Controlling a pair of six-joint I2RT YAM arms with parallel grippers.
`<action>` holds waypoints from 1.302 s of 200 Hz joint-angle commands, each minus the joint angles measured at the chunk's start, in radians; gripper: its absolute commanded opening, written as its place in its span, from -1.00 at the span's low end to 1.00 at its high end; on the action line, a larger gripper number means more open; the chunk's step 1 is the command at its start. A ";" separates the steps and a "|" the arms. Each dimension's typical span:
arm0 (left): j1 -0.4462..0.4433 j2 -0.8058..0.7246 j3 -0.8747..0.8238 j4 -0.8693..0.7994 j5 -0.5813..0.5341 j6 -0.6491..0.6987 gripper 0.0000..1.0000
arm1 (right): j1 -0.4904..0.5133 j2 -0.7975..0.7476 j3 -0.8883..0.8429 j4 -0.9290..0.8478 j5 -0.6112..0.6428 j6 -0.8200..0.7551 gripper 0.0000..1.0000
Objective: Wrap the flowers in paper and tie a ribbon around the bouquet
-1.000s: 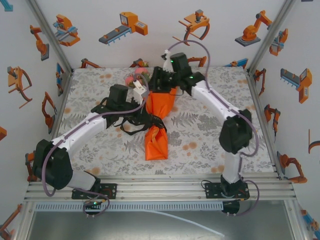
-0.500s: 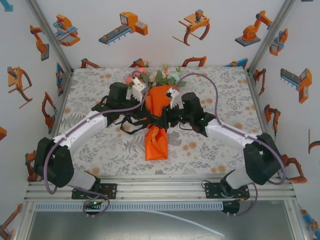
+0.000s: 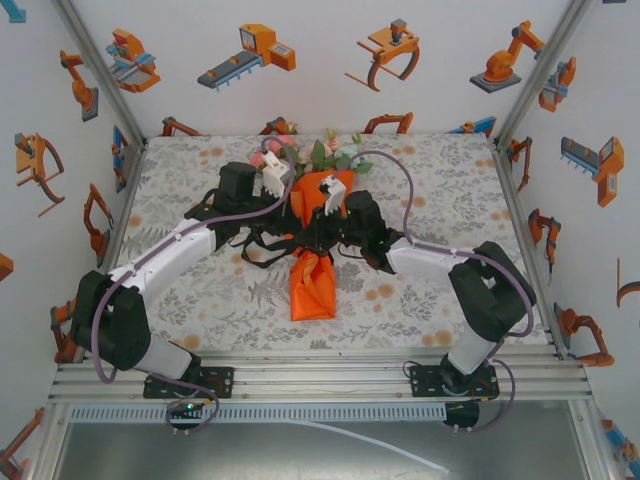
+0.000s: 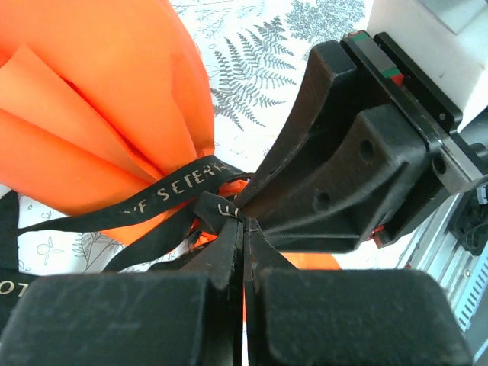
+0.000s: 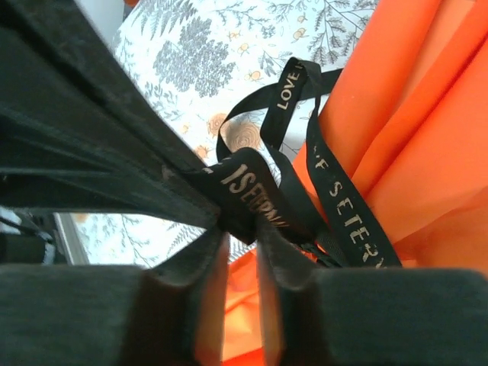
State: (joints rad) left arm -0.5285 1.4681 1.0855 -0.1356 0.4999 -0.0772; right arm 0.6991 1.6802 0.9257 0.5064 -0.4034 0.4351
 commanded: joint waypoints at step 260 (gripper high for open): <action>0.259 0.463 0.180 -0.097 -0.425 -0.301 -0.17 | 0.002 -0.051 0.043 -0.014 -0.024 -0.024 -1.00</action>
State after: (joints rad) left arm -0.2687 1.8732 1.2144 -0.2535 0.0746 -0.4473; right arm 0.6991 1.6527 0.9249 0.4755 -0.4068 0.4187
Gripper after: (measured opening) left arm 0.405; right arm 0.003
